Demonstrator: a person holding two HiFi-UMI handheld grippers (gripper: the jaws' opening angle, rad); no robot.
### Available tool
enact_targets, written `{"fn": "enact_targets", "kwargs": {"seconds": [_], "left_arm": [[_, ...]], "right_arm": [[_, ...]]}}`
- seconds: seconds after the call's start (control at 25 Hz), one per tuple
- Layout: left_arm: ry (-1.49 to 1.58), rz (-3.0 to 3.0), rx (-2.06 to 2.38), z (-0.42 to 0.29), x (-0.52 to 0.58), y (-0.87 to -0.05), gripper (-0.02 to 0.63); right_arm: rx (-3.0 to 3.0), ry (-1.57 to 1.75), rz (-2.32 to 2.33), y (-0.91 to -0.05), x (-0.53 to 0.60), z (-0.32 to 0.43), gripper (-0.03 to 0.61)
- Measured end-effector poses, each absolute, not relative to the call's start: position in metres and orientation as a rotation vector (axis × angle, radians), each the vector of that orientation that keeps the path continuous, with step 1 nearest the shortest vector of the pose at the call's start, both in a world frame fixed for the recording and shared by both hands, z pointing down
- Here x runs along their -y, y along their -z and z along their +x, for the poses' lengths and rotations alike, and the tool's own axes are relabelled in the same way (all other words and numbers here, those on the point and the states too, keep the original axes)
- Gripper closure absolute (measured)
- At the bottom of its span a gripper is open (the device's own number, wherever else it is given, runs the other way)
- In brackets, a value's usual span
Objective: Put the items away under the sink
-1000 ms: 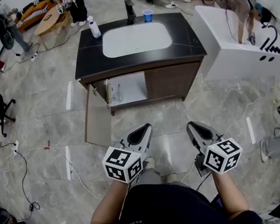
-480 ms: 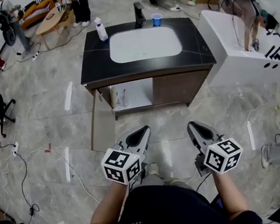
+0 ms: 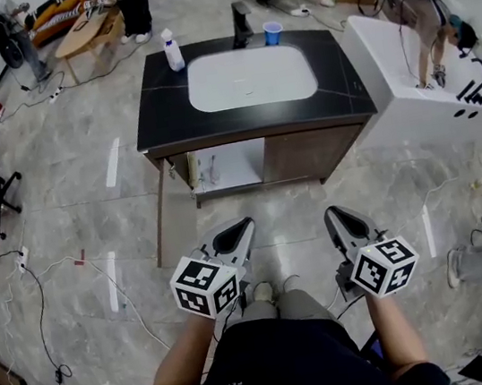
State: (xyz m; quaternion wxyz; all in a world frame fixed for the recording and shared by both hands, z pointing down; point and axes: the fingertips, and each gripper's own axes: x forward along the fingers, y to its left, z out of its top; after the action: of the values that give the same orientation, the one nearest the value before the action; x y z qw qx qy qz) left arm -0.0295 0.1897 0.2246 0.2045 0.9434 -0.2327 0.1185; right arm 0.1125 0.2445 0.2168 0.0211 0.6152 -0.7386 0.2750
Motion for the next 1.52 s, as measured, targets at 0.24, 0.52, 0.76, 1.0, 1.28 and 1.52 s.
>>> {"fn": "enact_targets", "kwargs": {"seconds": [0.24,0.52,0.76,1.0,1.28,1.52], "left_arm": [[-0.324,2.637,0.674,-0.011,-0.175,-0.22,0.601],[-0.293,2.638,0.747,0.011,-0.153,-0.211,0.601],[-0.329,2.652,0.805,0.031,-0.14,-0.211,0.601],[-0.323,2.614,0.852,0.03,-0.117,-0.211,0.601],[-0.322,2.638,0.832,0.024,-0.074,-0.208,0.601],[-0.319,2.656,0.807,0.009,-0.032,-0.204,0.601]], "right_arm": [[2.308,-0.829,1.881,-0.217,-0.225,0.13,0.541],[2.353,-0.803,1.805,-0.213,-0.202,0.152,0.541],[2.373,-0.789,1.774,-0.215,-0.181,0.179,0.541],[2.398,-0.812,1.741,-0.22,-0.153,0.182,0.541],[2.367,-0.772,1.759,-0.219,-0.106,0.182,0.541],[2.359,-0.737,1.774,-0.211,-0.06,0.166,0.541]]}}
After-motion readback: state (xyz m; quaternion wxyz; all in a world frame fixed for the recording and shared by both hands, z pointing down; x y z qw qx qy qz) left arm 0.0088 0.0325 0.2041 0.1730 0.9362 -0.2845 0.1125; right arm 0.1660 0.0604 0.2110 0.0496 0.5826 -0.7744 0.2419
